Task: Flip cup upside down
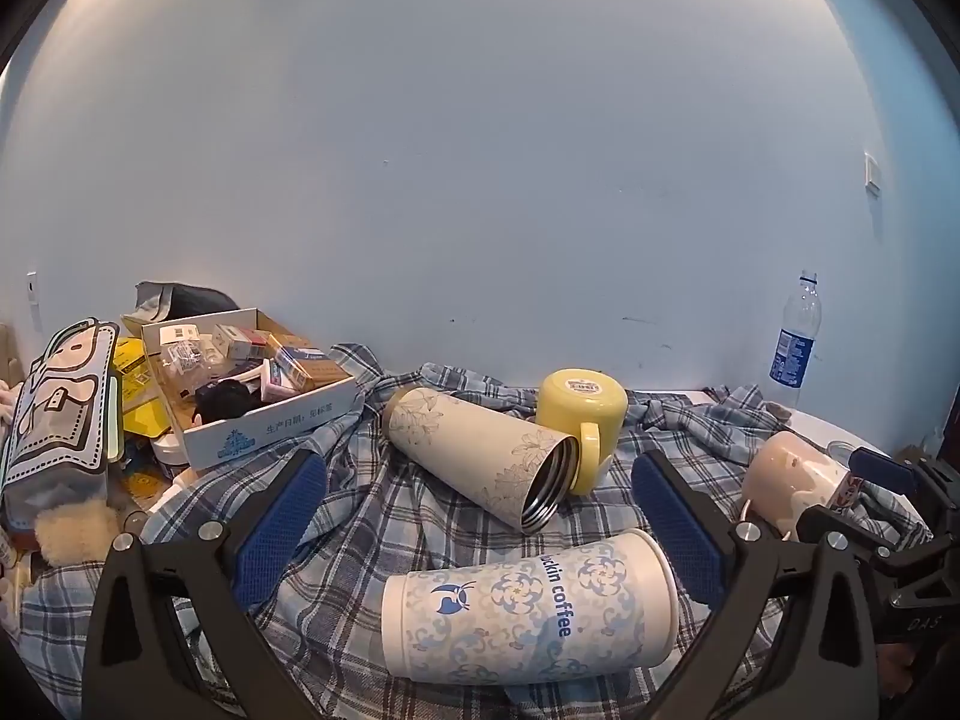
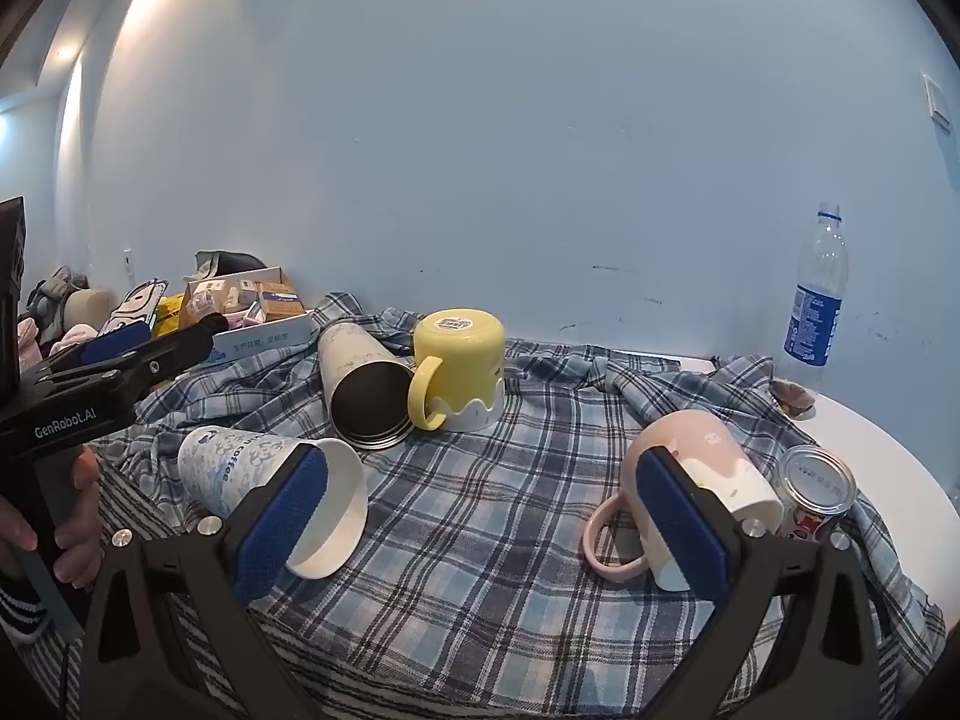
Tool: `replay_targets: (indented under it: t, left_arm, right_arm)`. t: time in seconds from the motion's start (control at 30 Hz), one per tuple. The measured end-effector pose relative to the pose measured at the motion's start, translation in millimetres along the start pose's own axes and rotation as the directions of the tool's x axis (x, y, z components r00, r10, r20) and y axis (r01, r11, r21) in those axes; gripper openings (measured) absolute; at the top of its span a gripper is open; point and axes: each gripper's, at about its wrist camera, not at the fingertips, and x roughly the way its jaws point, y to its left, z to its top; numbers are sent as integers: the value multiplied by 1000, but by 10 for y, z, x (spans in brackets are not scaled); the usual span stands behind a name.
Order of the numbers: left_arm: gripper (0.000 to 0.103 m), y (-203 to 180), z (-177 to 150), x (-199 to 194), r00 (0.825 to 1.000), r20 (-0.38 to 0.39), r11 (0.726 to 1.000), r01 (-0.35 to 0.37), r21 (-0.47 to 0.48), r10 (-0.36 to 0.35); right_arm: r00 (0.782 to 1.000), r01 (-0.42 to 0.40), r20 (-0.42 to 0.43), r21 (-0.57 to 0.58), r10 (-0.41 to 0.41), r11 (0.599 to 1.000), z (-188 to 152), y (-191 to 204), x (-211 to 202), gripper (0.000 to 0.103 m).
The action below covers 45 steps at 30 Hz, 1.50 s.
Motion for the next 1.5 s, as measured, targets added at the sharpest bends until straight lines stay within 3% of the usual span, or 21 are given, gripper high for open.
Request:
replay_targets:
  t: [0.47,0.8,1.5]
  left_arm:
    - [103,-5,-27,-10,1000,-1,1000,-7,3,7]
    - [103,-91,-48,20,999,-44,999,18,51,-16]
    - [103,-76,-57,12,999,-37,999,12,48,-10]
  right_arm:
    - [1000,-7,-28,4,7,1000,-14,9,54,103]
    - [999,-6,-43,6,7,1000,-22,14,76,103]
    - [999,-3,-44,7,3,1000,-21,9,76,103]
